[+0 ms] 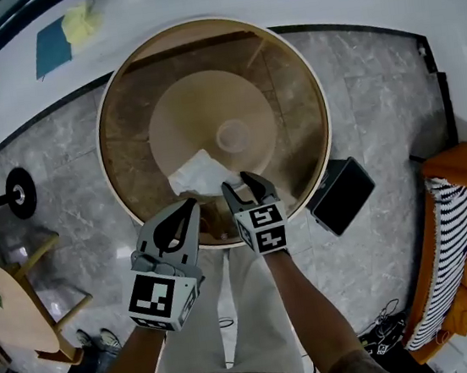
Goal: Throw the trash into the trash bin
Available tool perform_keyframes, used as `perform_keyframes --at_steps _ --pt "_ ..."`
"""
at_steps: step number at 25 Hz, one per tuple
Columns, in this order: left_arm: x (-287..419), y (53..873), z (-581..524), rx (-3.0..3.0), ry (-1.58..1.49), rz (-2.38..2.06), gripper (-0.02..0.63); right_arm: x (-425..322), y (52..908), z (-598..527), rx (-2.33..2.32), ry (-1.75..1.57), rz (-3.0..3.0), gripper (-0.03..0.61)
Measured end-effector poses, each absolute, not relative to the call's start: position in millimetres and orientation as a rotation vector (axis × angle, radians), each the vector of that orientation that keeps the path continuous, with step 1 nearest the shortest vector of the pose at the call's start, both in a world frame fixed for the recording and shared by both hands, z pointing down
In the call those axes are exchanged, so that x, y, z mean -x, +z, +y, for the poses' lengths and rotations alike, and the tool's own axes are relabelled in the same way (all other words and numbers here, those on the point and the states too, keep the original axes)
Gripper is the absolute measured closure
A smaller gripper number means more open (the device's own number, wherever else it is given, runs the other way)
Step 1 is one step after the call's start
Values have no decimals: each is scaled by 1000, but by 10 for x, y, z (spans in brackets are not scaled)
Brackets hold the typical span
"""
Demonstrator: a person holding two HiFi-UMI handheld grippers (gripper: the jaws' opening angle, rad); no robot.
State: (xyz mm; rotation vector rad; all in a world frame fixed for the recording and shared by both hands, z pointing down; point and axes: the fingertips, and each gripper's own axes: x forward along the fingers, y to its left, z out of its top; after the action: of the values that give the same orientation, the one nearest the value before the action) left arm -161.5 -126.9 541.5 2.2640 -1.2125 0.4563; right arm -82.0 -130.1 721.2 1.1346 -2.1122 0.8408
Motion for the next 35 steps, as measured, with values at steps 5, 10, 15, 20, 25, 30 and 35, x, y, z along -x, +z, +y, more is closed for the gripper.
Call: perform_keyframes --at_steps 5,10,15,20,25,30,35 --pt "1610 5419 -1240 -2267 460 -1207 595 812 7191 -1241 -1126 846 -2115 540" --pt "1569 5414 -1237 -2284 464 -1183 595 822 7079 -1252 -1156 843 -2140 551" --pt "1368 5377 -1223 -2317 470 -1132 595 702 6946 -1286 -1216 850 -2154 551" --pt "1085 5297 -1197 -2362 465 -1058 595 443 6837 -1286 -1304 851 -2137 551" --pt "631 5223 -1148 -2420 473 -960 595 -49 6711 -1245 -1429 858 -2100 551" --pt "29 5145 -1034 -2483 509 -820 595 -732 6585 -1101 -1581 875 -2032 551" --pt "-605 5064 -843 -2551 542 -658 595 -1413 6477 -845 -1740 904 -1943 551"
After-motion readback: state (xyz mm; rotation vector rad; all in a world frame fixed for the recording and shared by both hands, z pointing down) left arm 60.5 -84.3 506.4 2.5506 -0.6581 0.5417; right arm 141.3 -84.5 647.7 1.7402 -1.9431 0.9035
